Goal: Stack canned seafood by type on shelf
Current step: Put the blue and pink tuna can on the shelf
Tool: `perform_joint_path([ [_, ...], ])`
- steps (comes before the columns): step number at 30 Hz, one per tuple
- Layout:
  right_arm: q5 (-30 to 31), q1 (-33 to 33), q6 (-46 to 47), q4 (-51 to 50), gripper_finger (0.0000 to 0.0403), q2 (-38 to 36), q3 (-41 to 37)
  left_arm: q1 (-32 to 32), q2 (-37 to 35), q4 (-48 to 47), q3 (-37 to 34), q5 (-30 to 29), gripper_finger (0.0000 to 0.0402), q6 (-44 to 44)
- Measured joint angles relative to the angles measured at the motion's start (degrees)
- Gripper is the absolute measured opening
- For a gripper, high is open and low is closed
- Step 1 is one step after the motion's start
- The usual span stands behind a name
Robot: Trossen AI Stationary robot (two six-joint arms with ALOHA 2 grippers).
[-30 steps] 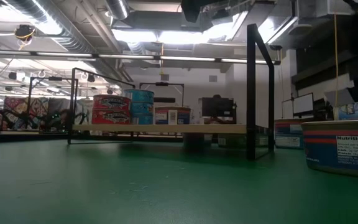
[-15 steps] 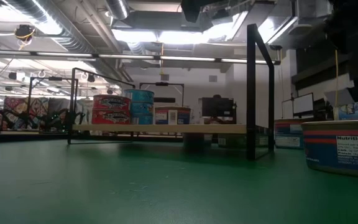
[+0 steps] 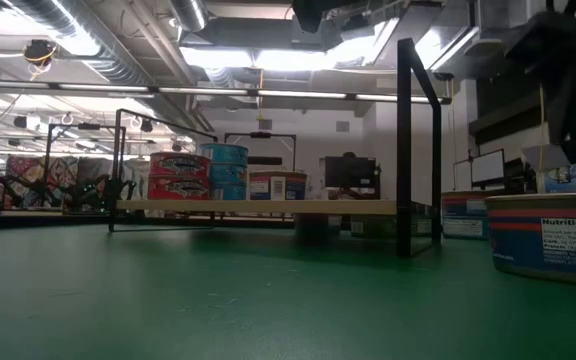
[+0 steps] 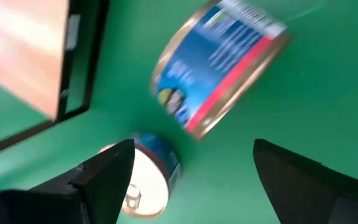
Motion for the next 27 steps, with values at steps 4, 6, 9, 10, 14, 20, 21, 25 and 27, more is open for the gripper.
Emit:
perform_joint_path([
  [4, 0.0, 0.0, 3.3, -3.2, 0.0328, 1.1, 0.0, 0.0, 0.0, 0.0, 0.0, 0.0, 0.0031, 0.0],
  [6, 1.1, 0.0, 4.3, -3.1, 0.0328, 1.8, 0.0, 0.0, 0.0, 0.0, 0.0, 0.0, 0.0031, 0.0],
  [9, 2.9, 0.0, 4.5, -1.6, 0.0328, 2.7, 0.0, 0.0, 0.0, 0.0, 0.0, 0.0, 0.0031, 0.0],
  [10, 2.9, 0.0, 4.5, -1.4, 0.0328, 3.0, 0.0, 0.0, 0.0, 0.0, 0.0, 0.0, 0.0031, 0.0],
  [14, 3.2, 0.0, 5.1, -1.5, 0.0328, 4.0, 0.0, 0.0, 0.0, 0.0, 0.0, 0.0, 0.0031, 0.1],
  [20, 4.4, 0.0, 7.5, -1.7, 0.0328, 5.3, 0.0, 0.0, 0.0, 0.3, 0.0, 0.0, 0.0031, 0.1],
  [21, 4.6, 0.0, 7.7, -1.7, 0.0328, 5.4, 0.0, 0.0, 0.0, 0.3, 0.0, 0.0, 0.0031, 0.1],
  [25, 6.1, 0.0, 8.3, -1.5, 0.0328, 5.9, 0.0, 0.0, 0.0, 0.0, 0.0, 0.0, 0.0031, -0.1],
  [27, 7.0, 0.0, 8.3, -1.6, 0.0328, 6.2, 0.0, 0.0, 0.0, -0.1, 0.0, 0.0, 0.0031, -0.2],
])
